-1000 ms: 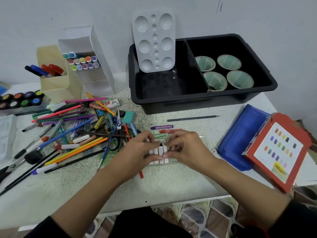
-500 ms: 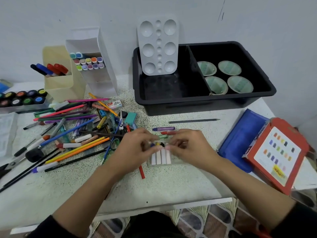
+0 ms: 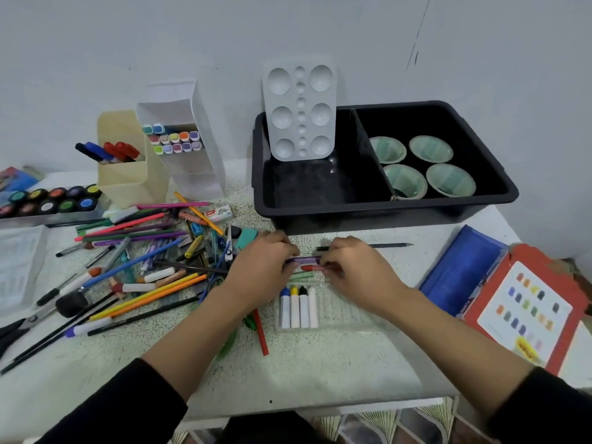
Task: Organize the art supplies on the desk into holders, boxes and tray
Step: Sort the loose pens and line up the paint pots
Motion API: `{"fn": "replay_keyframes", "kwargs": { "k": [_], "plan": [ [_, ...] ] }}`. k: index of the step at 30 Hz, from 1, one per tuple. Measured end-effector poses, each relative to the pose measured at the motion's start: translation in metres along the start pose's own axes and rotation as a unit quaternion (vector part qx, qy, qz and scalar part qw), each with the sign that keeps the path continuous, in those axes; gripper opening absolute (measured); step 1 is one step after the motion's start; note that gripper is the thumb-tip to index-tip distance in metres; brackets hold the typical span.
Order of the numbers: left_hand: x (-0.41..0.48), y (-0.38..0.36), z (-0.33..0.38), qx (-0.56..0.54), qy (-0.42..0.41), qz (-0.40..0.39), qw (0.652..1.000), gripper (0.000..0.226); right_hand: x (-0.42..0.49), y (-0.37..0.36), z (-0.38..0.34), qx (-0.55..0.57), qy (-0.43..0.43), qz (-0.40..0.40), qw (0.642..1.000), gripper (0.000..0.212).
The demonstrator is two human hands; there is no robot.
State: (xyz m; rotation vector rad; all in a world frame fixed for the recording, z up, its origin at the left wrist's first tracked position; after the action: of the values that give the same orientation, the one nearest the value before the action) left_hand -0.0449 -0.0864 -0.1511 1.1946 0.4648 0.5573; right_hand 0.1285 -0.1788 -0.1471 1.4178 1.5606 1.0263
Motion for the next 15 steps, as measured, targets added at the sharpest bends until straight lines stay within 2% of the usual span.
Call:
{"fn": "replay_keyframes", "kwargs": {
  "k": [3,8,15],
  "plan": [
    [0.003,0.003,-0.002,0.007,-0.004,0.001,1.0,0.016,0.004,0.004,-0.002,-0.013,-0.012,-0.023,1.0,0.012],
    [-0.017,0.032,-0.009,-0.059,-0.004,0.043,0.997,0.01,0.014,0.009,-0.023,0.061,-0.027,-0.016,0.998,0.006],
    [-0.084,0.079,-0.048,-0.198,0.081,0.163,0.963,0.003,0.045,0.006,-0.074,0.147,0.048,-0.03,0.988,0.014]
  ]
}}
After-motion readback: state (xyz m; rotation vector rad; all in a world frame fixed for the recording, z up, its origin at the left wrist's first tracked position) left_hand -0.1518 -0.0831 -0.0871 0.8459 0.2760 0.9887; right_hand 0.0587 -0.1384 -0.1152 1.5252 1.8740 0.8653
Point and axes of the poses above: each hand's wrist, its own x-axis towards the middle knuckle, its own y-axis out of the back of the hand, z = x × y, the point moved 1 cm from there along x, towards the middle knuckle, and after that the axes turned 10 degrees about -z, right-handed, at the moved point
